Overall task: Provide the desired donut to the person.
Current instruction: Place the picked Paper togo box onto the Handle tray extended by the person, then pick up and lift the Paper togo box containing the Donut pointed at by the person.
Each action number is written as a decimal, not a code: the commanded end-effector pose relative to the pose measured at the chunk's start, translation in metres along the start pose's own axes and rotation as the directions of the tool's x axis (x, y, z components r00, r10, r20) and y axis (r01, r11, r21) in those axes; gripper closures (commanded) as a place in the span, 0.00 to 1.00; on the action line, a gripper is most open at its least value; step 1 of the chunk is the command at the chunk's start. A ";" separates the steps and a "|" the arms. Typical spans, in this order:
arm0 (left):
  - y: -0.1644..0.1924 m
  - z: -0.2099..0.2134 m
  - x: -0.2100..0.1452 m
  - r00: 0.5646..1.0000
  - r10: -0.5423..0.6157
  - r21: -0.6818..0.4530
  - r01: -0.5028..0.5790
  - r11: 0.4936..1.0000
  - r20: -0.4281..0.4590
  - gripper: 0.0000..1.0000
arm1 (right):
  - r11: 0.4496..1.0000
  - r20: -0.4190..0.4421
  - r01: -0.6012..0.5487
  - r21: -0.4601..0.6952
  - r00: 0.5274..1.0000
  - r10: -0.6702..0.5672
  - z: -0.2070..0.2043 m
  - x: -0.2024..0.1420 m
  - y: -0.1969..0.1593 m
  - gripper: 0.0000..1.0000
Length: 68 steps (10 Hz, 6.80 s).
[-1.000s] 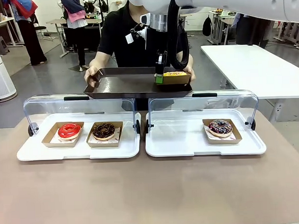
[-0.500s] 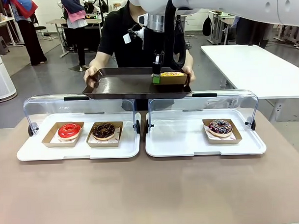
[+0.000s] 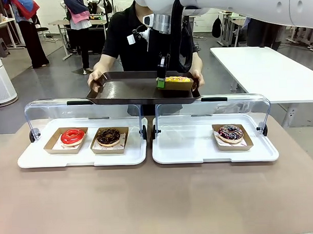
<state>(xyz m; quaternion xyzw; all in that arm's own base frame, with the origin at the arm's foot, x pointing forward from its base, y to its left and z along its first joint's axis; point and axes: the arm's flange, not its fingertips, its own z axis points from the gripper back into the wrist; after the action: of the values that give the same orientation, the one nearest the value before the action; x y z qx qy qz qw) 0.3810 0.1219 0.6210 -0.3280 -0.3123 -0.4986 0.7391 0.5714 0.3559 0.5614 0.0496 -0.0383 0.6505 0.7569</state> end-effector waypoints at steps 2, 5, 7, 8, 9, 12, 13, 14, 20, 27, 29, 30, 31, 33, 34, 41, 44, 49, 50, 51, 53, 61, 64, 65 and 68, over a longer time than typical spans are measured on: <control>-0.001 0.002 0.000 1.000 -0.004 -0.006 0.004 1.000 0.003 0.00 | 0.999 0.028 0.004 0.035 1.000 -0.005 0.008 0.007 -0.007 0.00; -0.001 0.002 0.000 1.000 -0.004 -0.006 0.004 1.000 0.003 0.00 | 0.999 0.024 0.001 0.039 1.000 -0.002 0.008 0.006 -0.007 0.05; -0.001 0.002 0.000 1.000 -0.004 -0.006 0.004 1.000 0.003 0.00 | 0.999 0.022 -0.001 0.042 1.000 0.000 0.009 0.005 -0.007 0.00; -0.001 0.002 0.000 1.000 -0.004 -0.006 0.004 1.000 0.003 0.00 | 0.999 0.019 -0.002 0.043 1.000 0.001 0.009 0.004 -0.007 0.00; -0.001 0.002 0.000 1.000 -0.004 -0.006 0.004 1.000 0.003 0.00 | 0.999 0.020 -0.004 0.045 1.000 0.003 0.009 0.004 -0.007 0.00; -0.001 0.002 0.000 1.000 -0.004 -0.006 0.004 1.000 0.003 0.00 | 0.997 0.016 -0.060 0.055 0.998 0.059 0.032 -0.012 0.022 0.00; -0.001 0.002 0.000 1.000 -0.004 -0.006 0.004 1.000 0.003 0.00 | 0.995 0.027 -0.088 0.055 0.996 0.087 0.059 -0.034 0.041 0.00; -0.001 0.002 0.000 1.000 -0.004 -0.006 0.004 1.000 0.003 0.00 | 0.993 0.044 -0.113 0.024 0.993 0.112 0.093 -0.065 0.062 0.00; -0.001 0.002 0.000 1.000 -0.004 -0.006 0.004 1.000 0.003 0.00 | 0.989 0.016 -0.082 -0.119 0.996 0.085 0.152 -0.231 0.079 0.00; -0.001 0.002 0.000 1.000 -0.004 -0.006 0.004 1.000 0.003 0.00 | 0.994 0.015 0.001 -0.110 1.000 0.001 0.128 -0.284 0.072 0.00; -0.001 0.002 0.000 1.000 -0.004 -0.006 0.004 1.000 0.003 0.00 | 0.994 0.015 0.001 -0.110 1.000 0.001 0.128 -0.284 0.072 0.00; -0.001 0.002 0.000 1.000 -0.004 -0.006 0.004 1.000 0.003 0.00 | 0.994 0.015 0.001 -0.110 1.000 0.001 0.128 -0.284 0.072 0.00; -0.001 0.002 0.000 1.000 -0.004 -0.006 0.004 1.000 0.003 0.00 | 0.994 0.015 0.001 -0.110 1.000 0.001 0.128 -0.284 0.072 0.00; -0.001 0.002 0.000 1.000 -0.004 -0.006 0.004 1.000 0.003 0.00 | 0.992 0.022 0.000 -0.122 1.000 0.003 0.125 -0.283 0.076 0.00; -0.001 0.002 0.000 1.000 -0.004 -0.006 0.004 1.000 0.003 0.00 | 0.989 0.050 -0.131 0.067 0.991 0.127 0.122 -0.308 0.055 0.00; -0.001 0.002 0.000 1.000 -0.004 -0.006 0.004 1.000 0.003 0.00 | 0.999 0.712 -0.020 0.030 0.702 -0.007 0.101 -0.478 -0.033 0.00; -0.001 0.002 0.000 1.000 -0.004 -0.006 0.004 1.000 0.003 0.00 | 0.995 0.739 0.041 0.096 0.667 -0.099 0.064 -0.509 -0.035 0.00; -0.001 0.002 0.000 1.000 -0.004 -0.006 0.004 1.000 0.003 0.00 | 0.979 0.827 -0.182 0.091 0.562 0.028 0.057 -0.542 -0.005 0.00; -0.001 0.002 0.000 1.000 -0.004 -0.006 0.004 1.000 0.003 0.00 | 0.980 0.835 -0.183 0.072 0.548 0.041 0.055 -0.544 -0.004 0.00; -0.001 0.002 0.000 1.000 -0.004 -0.006 0.004 1.000 0.003 0.00 | 0.983 0.838 -0.171 0.064 0.545 0.040 0.053 -0.546 -0.003 0.00; -0.001 0.002 0.000 1.000 -0.004 -0.006 0.004 1.000 0.003 0.00 | 0.981 0.819 -0.175 0.088 0.573 0.028 0.057 -0.546 -0.004 0.00; -0.001 0.002 0.000 1.000 -0.004 -0.006 0.004 1.000 0.003 0.00 | 0.981 0.819 -0.175 0.088 0.573 0.028 0.057 -0.546 -0.004 0.00; -0.001 0.002 0.000 1.000 -0.004 -0.006 0.004 1.000 0.003 0.00 | 0.981 0.819 -0.175 0.088 0.573 0.028 0.057 -0.546 -0.004 0.00; -0.001 0.002 0.000 1.000 -0.004 -0.006 0.004 1.000 0.003 0.00 | 0.981 0.819 -0.175 0.088 0.573 0.028 0.057 -0.546 -0.004 0.00; -0.001 0.002 0.000 1.000 -0.004 -0.006 0.004 1.000 0.003 0.00 | 0.981 0.819 -0.175 0.088 0.573 0.028 0.057 -0.546 -0.004 0.00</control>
<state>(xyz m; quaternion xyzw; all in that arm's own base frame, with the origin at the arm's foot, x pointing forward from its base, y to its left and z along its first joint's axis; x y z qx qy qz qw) 0.3811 0.1225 0.6213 -0.3284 -0.3121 -0.4985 0.7391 0.4937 -0.1888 0.5514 0.3978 -0.3344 0.5987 0.6095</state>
